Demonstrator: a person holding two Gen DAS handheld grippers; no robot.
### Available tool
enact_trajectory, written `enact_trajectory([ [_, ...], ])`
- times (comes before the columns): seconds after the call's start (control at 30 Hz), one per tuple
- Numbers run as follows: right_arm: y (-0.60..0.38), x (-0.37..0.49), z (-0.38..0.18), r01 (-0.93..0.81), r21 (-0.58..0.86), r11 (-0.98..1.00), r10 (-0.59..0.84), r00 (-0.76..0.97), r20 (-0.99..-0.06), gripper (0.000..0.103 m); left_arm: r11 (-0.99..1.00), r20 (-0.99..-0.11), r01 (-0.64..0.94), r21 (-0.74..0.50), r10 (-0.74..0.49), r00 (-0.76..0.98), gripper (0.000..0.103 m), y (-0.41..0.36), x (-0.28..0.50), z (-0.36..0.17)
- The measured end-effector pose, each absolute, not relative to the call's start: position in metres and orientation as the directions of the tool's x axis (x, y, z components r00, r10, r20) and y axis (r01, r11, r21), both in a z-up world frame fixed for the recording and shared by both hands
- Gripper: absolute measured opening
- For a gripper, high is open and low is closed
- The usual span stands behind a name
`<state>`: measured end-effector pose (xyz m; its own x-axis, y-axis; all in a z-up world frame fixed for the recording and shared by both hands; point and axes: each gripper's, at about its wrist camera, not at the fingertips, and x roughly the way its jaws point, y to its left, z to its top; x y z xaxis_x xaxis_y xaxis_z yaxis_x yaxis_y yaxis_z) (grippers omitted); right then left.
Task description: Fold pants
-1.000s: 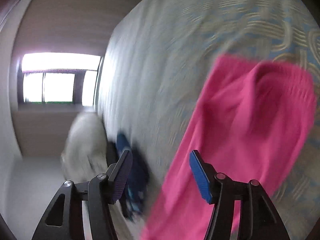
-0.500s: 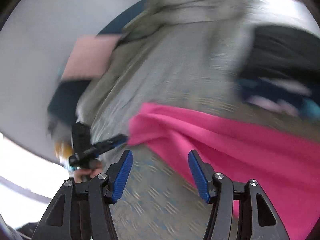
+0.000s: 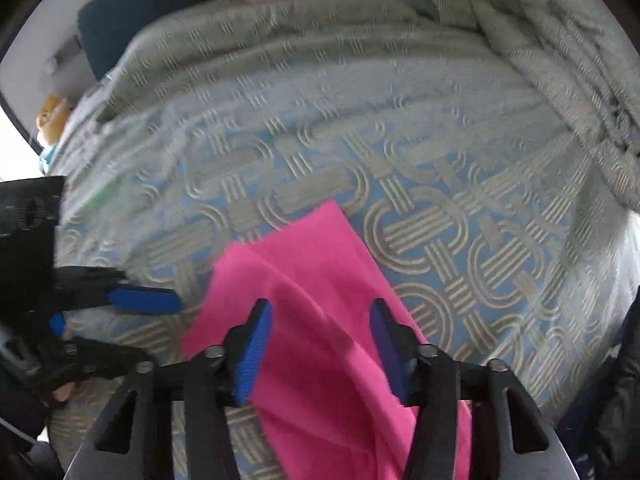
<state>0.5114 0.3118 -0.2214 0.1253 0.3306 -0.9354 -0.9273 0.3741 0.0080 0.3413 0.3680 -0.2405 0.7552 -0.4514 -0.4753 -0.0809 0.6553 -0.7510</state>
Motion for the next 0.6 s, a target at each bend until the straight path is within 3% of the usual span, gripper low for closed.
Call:
enact_trajectory([
  [0.07, 0.308, 0.515, -0.227, -0.919, 0.033, 0.394, 0.312, 0.1, -0.945, 0.003, 0.65, -0.469, -0.079, -0.756, -0.454, 0.758, 0.061, 0.37, 0.336, -0.241],
  [0.3, 0.278, 0.514, -0.181, -0.862, 0.144, 0.485, 0.429, 0.091, -0.899, 0.001, 0.631, -0.419, -0.04, -0.775, -0.465, 0.78, 0.061, 0.375, 0.324, -0.237],
  [0.37, 0.268, 0.509, -0.158, -0.859, 0.151, 0.489, 0.462, 0.109, -0.88, 0.001, 0.633, -0.402, -0.018, -0.774, -0.468, 0.787, 0.066, 0.374, 0.321, -0.232],
  [0.43, 0.259, 0.5, -0.132, -0.861, 0.157, 0.484, 0.493, 0.121, -0.861, 0.001, 0.64, -0.362, 0.034, -0.768, -0.477, 0.801, 0.08, 0.37, 0.316, -0.223],
  [0.6, 0.238, 0.479, -0.082, -0.871, 0.193, 0.452, 0.579, 0.122, -0.806, 0.001, 0.623, -0.275, 0.14, -0.769, -0.52, 0.808, 0.085, 0.361, 0.312, -0.207],
])
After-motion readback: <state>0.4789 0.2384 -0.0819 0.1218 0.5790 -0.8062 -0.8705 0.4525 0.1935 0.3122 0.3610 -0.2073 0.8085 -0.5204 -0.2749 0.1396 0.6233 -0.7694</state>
